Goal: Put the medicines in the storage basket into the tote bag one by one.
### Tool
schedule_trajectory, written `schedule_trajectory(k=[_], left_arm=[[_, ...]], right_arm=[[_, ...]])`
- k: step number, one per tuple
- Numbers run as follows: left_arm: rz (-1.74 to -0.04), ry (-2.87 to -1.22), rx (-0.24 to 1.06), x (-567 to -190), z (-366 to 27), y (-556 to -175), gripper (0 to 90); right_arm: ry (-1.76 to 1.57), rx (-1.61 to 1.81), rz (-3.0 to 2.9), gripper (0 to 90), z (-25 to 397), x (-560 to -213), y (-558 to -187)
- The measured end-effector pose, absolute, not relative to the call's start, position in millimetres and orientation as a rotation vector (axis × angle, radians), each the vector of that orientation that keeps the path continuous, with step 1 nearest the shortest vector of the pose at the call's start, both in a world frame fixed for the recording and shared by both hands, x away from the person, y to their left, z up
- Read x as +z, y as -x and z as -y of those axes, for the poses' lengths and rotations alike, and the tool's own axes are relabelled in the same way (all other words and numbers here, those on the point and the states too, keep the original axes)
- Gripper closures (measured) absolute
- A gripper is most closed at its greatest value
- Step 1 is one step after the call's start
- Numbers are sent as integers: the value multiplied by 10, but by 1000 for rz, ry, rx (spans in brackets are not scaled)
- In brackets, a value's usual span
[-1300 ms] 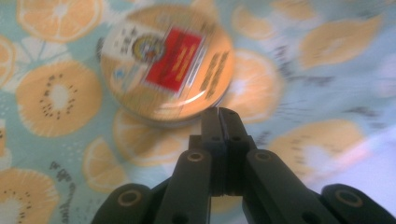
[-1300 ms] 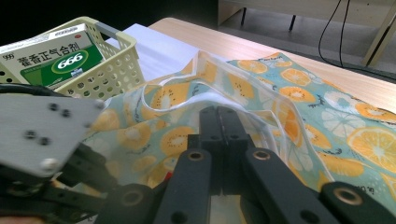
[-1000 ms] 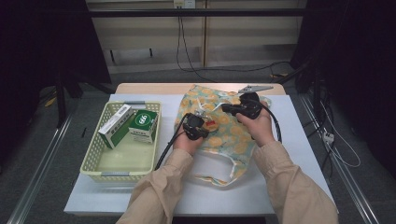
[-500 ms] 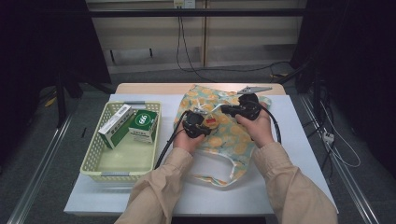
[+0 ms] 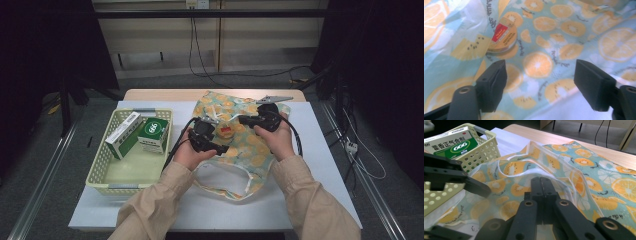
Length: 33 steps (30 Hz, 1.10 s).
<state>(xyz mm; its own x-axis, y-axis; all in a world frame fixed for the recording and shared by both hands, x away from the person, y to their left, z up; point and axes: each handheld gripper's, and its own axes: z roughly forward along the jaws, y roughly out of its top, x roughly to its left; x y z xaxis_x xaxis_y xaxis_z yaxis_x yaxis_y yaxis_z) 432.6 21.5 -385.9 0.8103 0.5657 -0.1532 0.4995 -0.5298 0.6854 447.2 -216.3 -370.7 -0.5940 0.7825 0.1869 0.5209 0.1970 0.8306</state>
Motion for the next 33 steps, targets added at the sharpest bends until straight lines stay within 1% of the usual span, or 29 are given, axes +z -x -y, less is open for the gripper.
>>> schedule_trajectory(k=[2,6,9,15,18,22,33], left_arm=[[-769,-2239,99,-3823,-251,-4304,236],[-778,-2242,139,-3744,-355,-4263,203],[-774,-2232,128,-3697,-438,-4254,174],[-786,-2228,138,-3631,-636,-4265,140],[-779,-2225,119,-3600,-711,-4262,136],[-775,-2229,143,-3533,-805,-4255,127],[-792,-2210,143,-3421,-1070,-4291,110]], right_arm=[[-1240,1347,-2202,900,2163,-3719,-4464],[-1236,1344,-2205,900,2159,-3730,-4446],[-1237,1345,-2203,900,2165,-3727,-4435],[-1239,1343,-2203,900,2178,-3727,-4421],[-1238,1343,-2205,900,2177,-3731,-4413],[-1232,1346,-2202,900,2181,-3723,-4413],[-1228,1340,-2209,900,2174,-3740,-4404]])
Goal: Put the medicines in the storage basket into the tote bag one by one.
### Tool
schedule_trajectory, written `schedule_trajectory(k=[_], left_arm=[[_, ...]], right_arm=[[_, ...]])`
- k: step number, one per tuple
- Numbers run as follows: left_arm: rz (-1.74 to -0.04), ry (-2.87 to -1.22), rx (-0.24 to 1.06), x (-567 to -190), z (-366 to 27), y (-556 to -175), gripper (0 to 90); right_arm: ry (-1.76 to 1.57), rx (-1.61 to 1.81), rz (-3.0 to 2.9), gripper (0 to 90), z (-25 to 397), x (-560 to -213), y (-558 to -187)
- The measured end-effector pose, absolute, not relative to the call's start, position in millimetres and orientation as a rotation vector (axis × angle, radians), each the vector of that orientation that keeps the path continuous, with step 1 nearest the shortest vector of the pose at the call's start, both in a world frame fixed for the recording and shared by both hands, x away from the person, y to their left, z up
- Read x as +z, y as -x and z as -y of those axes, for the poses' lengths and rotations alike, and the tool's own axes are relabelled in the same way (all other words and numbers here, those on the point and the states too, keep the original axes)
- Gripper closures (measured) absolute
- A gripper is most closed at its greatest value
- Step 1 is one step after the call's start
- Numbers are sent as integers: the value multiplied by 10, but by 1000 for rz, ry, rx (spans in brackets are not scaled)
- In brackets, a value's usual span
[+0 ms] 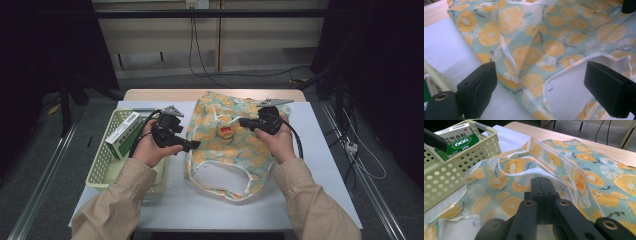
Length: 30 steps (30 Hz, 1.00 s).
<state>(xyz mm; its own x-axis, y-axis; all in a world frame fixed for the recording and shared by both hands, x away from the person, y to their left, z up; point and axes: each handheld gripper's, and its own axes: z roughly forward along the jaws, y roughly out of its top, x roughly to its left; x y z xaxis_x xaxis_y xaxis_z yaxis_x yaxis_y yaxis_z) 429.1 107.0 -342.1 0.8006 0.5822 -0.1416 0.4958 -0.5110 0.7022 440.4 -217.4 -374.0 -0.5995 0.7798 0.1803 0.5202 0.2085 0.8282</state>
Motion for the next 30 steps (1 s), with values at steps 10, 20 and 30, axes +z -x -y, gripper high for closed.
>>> schedule_trajectory(k=[10,20,30], left_arm=[[-798,-2225,171,-3331,-1285,-4315,100],[-817,-2215,198,-3270,-1501,-4378,97],[-882,-2230,255,-3359,-1709,-4490,78]], right_arm=[[-1220,1343,-2207,900,2185,-3731,-4397],[-1224,1344,-2200,900,2210,-3719,-4392],[-1221,1338,-2203,900,2210,-3713,-4389]])
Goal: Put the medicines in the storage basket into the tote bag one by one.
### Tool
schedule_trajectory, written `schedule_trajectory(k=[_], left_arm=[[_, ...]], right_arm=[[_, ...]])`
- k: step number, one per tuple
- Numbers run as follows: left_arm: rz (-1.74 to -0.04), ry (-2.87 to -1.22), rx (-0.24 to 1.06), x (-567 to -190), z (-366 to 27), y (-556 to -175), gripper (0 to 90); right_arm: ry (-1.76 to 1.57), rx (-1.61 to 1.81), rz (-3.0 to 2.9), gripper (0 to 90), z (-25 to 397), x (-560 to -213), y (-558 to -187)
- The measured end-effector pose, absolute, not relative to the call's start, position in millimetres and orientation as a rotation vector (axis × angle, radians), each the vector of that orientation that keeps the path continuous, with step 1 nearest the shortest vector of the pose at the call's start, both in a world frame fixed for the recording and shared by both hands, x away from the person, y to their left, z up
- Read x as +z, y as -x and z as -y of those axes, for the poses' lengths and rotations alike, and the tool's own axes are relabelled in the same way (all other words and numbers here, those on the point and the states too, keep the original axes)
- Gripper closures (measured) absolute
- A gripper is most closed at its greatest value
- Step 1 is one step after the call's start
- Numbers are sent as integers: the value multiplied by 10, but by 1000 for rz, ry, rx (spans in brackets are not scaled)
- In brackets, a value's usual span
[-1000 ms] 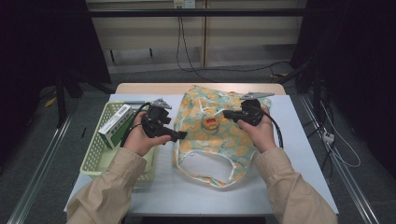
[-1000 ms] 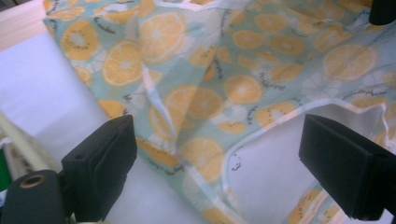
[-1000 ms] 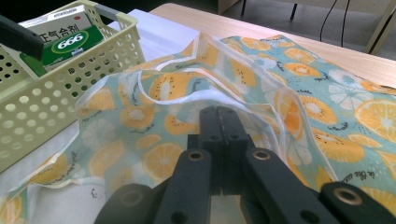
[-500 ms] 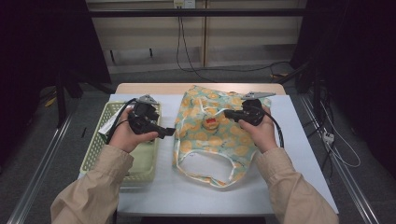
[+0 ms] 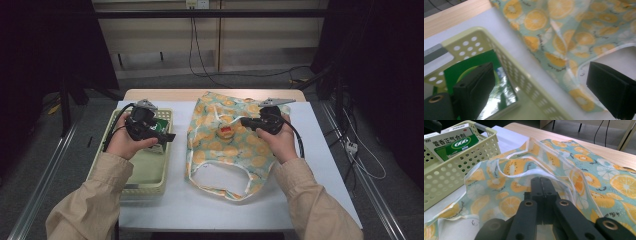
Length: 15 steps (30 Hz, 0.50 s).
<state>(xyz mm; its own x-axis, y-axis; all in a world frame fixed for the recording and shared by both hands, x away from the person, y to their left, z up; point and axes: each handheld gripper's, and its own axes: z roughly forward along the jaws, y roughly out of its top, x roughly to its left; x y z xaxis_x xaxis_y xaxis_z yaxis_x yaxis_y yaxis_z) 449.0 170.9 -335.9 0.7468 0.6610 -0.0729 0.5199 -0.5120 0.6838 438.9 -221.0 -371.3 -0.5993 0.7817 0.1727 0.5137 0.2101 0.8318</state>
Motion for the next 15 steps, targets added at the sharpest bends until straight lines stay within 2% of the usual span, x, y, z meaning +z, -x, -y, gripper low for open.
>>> schedule_trajectory(k=[15], left_arm=[[-1021,-2227,332,-3572,-1978,-4658,65]], right_arm=[[-1220,1343,-2202,900,2201,-3720,-4398]])
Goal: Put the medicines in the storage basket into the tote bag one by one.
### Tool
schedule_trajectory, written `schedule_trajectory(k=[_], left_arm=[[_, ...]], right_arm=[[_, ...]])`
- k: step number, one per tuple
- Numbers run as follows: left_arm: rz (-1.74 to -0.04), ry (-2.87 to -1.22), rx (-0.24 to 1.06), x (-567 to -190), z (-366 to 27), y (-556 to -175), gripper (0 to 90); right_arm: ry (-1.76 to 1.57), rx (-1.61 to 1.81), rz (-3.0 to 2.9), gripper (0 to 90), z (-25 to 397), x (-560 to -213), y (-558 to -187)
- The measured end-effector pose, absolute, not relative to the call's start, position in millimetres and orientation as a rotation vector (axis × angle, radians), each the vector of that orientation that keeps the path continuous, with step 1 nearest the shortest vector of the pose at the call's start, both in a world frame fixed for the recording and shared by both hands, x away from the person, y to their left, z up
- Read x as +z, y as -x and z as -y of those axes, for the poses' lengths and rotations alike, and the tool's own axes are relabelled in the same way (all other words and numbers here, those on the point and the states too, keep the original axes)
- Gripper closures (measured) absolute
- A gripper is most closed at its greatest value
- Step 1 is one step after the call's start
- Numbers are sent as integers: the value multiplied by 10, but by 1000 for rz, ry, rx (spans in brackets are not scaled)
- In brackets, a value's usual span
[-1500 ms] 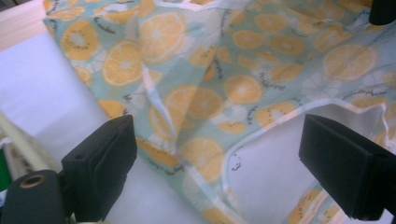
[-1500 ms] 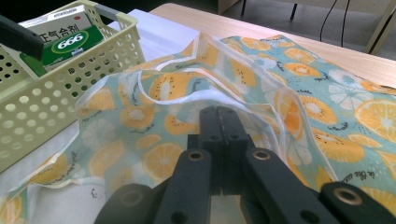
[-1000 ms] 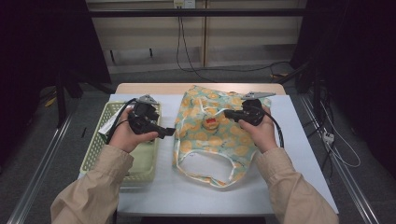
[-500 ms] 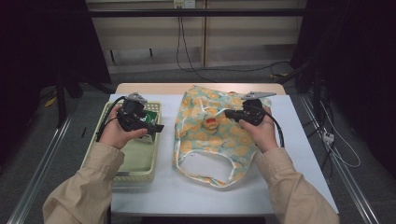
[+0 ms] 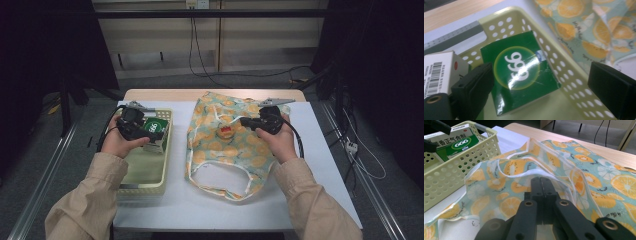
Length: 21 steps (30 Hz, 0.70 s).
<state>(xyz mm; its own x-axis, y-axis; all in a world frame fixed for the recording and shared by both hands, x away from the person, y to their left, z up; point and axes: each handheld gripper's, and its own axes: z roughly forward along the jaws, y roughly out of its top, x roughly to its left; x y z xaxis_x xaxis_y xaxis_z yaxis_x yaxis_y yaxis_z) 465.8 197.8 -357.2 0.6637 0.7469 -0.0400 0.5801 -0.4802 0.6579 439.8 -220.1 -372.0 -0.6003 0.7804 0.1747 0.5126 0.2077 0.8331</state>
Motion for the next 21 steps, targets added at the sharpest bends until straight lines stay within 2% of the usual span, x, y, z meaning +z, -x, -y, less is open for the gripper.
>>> schedule_trajectory(k=[9,21], left_arm=[[-1091,-2205,345,-3726,-2013,-4739,73],[-1119,-2260,377,-3851,-1940,-4792,62]], right_arm=[[-1218,1346,-2201,900,2199,-3717,-4397],[-1218,1349,-2198,900,2195,-3712,-4394]])
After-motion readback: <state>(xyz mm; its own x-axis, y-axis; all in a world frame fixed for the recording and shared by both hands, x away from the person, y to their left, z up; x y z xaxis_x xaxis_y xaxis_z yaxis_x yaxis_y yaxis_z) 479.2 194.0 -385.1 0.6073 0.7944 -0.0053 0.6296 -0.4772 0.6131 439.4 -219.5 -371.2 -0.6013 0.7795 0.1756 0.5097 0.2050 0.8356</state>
